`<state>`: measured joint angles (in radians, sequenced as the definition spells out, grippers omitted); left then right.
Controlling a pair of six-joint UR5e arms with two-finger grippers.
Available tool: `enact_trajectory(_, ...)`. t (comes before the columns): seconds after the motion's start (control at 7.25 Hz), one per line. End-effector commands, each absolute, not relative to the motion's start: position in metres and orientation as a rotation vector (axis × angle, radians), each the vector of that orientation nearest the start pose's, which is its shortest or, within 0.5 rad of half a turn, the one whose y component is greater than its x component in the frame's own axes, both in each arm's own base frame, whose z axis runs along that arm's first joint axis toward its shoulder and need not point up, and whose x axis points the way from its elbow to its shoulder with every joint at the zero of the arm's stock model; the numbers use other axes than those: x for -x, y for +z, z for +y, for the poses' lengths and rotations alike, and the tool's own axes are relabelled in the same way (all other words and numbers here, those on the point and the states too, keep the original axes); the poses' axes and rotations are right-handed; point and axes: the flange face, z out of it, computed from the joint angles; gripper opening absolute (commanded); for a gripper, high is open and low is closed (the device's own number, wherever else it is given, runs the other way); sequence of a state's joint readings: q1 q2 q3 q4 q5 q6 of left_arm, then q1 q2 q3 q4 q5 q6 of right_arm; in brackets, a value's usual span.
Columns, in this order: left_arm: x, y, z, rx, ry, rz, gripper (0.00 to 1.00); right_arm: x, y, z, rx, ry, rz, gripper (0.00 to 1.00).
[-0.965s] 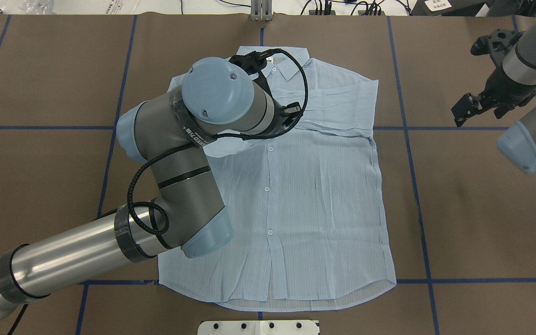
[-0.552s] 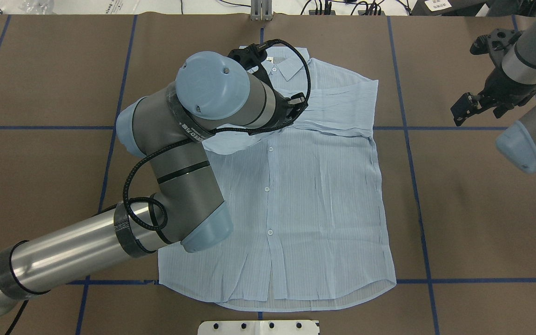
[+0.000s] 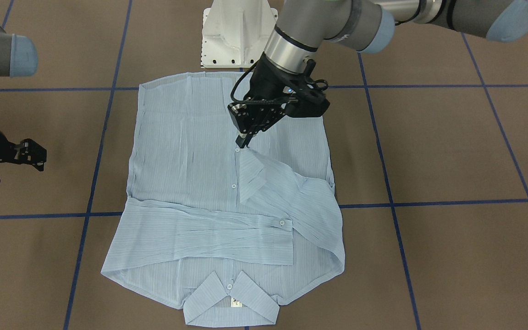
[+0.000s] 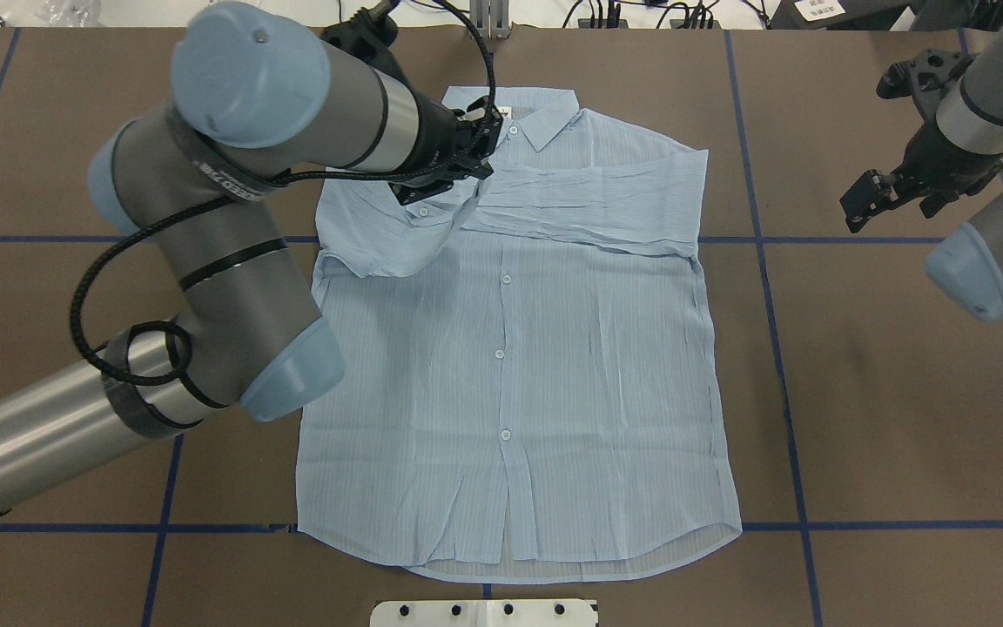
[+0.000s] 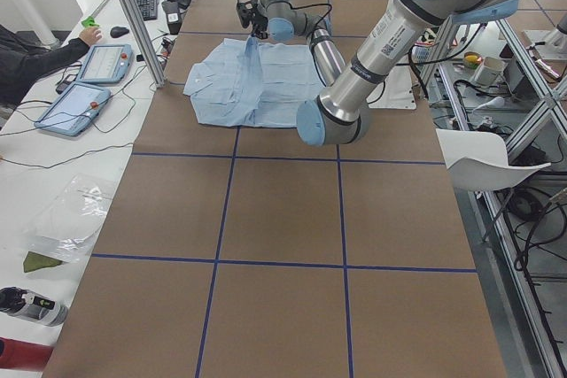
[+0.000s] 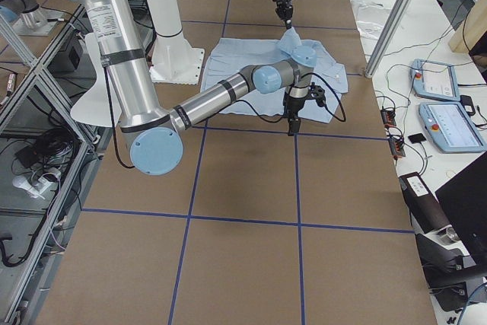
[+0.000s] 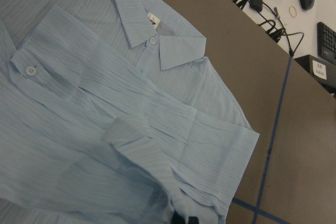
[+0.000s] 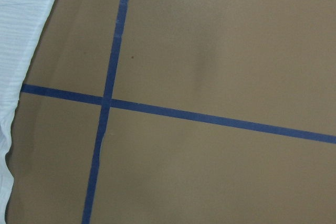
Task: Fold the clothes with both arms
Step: 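Fold the held sleeve with the left gripper across the shirt toward the collar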
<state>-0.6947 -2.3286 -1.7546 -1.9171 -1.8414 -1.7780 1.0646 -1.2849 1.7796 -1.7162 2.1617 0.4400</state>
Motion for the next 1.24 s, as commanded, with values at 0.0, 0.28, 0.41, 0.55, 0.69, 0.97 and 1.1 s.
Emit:
enact_trajectory(0.0, -0.391, 0.093, -0.494, -0.080, -0.610, 1.336, 0.00, 0.217, 0.426, -0.552, -0.038, -0.166, -0.677, 1.00)
enact_trajectory(0.28, -0.357, 0.082, -0.501, -0.051, -0.631, 1.373, 0.00, 0.217, 0.425, -0.552, -0.039, -0.167, -0.677, 1.00)
enact_trajectory(0.41, -0.339, 0.076, -0.504, -0.037, -0.662, 1.396, 0.00, 0.218, 0.423, -0.551, -0.042, -0.170, -0.681, 1.00)
enact_trajectory(0.55, -0.337, 0.075, -0.504, -0.022, -0.687, 1.402, 0.00, 0.218, 0.423, -0.551, -0.042, -0.168, -0.681, 1.00)
enact_trajectory(0.69, -0.327, 0.076, -0.510, -0.029, -0.707, 1.402, 0.00, 0.218, 0.424, -0.551, -0.042, -0.169, -0.679, 1.00)
enact_trajectory(0.97, -0.318, 0.077, -0.517, -0.019, -0.752, 1.404, 0.00, 0.218, 0.424, -0.552, -0.039, -0.167, -0.679, 1.00)
enact_trajectory(1.1, -0.307, 0.077, -0.524, -0.018, -0.789, 1.409, 0.00, 0.218, 0.425, -0.552, -0.039, -0.166, -0.678, 1.00)
